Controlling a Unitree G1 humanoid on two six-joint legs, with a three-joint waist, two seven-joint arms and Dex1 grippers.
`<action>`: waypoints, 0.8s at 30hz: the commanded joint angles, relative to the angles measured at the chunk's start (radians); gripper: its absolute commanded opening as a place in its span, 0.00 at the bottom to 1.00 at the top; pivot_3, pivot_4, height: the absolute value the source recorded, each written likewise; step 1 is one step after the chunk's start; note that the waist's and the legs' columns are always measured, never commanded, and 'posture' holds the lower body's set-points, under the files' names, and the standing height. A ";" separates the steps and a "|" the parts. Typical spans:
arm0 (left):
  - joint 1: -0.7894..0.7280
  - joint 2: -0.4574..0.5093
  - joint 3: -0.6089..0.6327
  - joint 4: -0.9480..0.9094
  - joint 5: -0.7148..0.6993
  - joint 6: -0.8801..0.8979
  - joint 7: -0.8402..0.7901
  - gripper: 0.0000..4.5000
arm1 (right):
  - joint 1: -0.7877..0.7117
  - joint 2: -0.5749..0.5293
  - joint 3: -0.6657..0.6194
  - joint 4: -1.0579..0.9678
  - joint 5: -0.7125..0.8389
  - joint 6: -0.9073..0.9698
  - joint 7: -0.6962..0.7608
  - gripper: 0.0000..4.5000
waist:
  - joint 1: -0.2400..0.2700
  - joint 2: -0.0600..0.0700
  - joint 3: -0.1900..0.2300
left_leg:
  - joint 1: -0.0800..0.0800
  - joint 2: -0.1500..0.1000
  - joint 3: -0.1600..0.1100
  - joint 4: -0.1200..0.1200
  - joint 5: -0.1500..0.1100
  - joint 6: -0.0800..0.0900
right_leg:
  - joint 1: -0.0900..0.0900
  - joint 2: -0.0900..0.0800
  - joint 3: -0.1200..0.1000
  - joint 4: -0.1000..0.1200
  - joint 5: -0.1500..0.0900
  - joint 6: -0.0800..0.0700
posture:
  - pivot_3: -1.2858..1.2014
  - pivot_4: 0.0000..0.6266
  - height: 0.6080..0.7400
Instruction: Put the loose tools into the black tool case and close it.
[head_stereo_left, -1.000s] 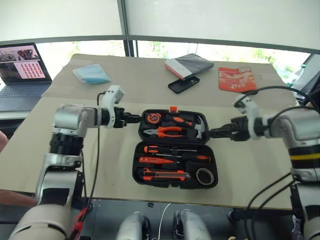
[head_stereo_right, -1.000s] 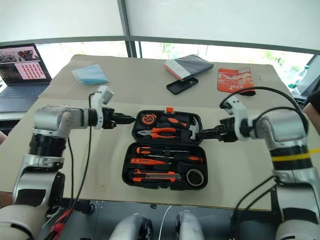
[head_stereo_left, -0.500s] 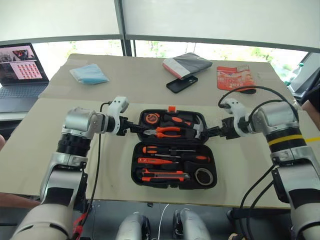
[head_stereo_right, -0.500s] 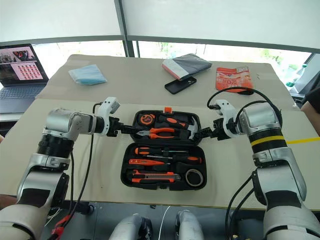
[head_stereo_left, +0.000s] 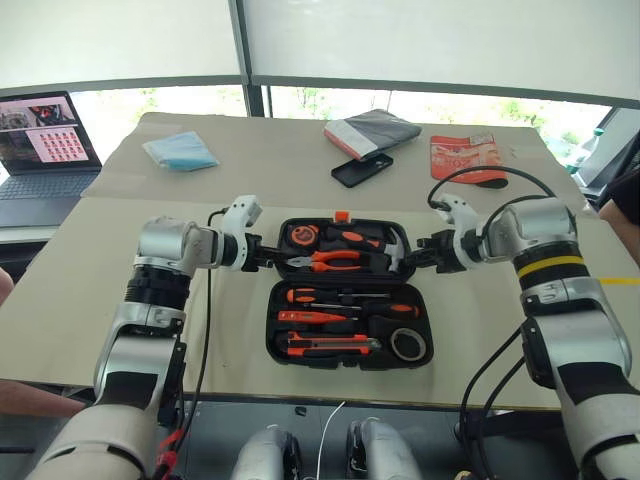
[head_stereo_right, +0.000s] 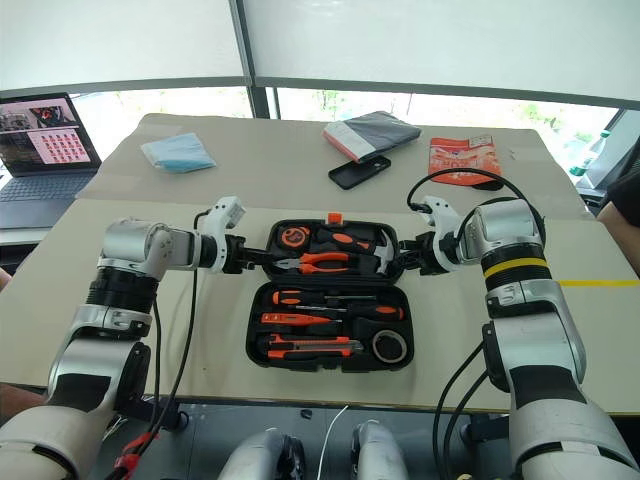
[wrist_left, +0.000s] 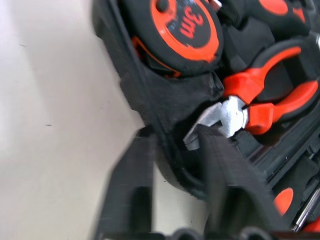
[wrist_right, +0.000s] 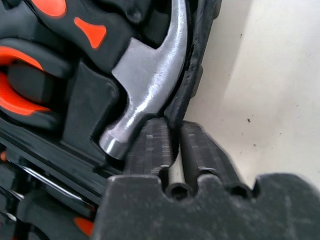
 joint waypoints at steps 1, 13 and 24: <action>0.024 -0.021 0.093 -0.079 -0.053 -0.054 0.019 0.01 | 0.068 -0.004 -0.105 -0.094 0.020 -0.161 -0.038 0.00 | -0.002 0.000 0.000 | 0.000 0.000 0.000 0.000 0.000 0.000 | 0.000 0.000 0.000 0.000 0.001 -0.001 | 0.52 0.24 1.00; 0.457 0.001 0.127 -0.348 0.000 -0.857 -0.230 0.01 | 0.503 -0.074 -0.136 -0.555 -0.130 -1.086 0.018 0.00 | -0.004 0.001 0.003 | 0.000 0.000 0.002 -0.009 0.003 -0.003 | -0.003 0.007 0.000 -0.004 0.002 -0.005 | 0.52 0.24 1.00; 0.687 0.097 0.030 -0.158 0.205 -1.679 -0.347 0.01 | 0.757 -0.230 -0.063 -0.282 -0.536 -2.059 -0.219 0.00 | -0.003 0.002 0.003 | 0.009 0.002 0.004 -0.013 0.001 -0.006 | 0.002 0.004 0.003 -0.010 -0.003 0.001 | 0.52 0.24 1.00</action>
